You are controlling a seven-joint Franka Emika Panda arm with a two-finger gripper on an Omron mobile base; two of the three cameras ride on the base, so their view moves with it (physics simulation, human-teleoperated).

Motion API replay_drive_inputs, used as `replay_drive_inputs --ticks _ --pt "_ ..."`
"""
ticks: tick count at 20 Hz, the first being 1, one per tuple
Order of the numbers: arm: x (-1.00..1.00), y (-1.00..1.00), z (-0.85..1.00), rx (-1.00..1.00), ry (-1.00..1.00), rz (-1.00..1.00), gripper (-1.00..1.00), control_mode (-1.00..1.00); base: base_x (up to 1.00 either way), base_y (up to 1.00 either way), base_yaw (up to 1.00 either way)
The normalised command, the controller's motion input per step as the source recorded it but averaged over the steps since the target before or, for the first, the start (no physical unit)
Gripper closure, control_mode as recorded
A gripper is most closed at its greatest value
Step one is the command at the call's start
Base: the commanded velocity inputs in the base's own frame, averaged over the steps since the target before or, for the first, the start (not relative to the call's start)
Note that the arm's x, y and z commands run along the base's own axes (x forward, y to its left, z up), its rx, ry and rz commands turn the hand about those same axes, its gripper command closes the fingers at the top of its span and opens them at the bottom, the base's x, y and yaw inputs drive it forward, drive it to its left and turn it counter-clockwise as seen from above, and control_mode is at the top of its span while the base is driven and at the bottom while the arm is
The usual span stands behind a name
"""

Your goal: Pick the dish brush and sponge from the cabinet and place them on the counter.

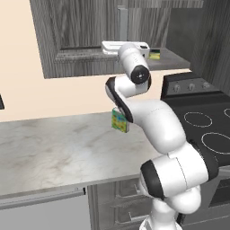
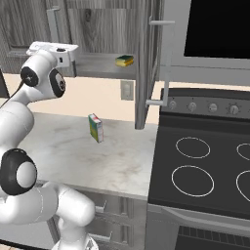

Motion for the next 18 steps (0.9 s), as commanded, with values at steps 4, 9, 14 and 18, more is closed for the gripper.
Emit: replay_drive_inputs --ticks 4,9,14,18 --pt "0.0 0.11 0.0 0.0 0.0 -0.03 1.0 -1.0 0.0 0.0 0.0" --pt "-0.31 0.4 -0.01 0.04 0.0 -0.07 1.0 -1.0 0.0 0.0 0.0" --pt "-0.42 0.6 -0.05 0.12 0.11 -0.09 1.0 -1.0 0.0 0.0 0.0" --pt "-0.48 0.81 -0.08 0.12 0.14 -0.06 1.0 -1.0 0.0 0.0 0.0"
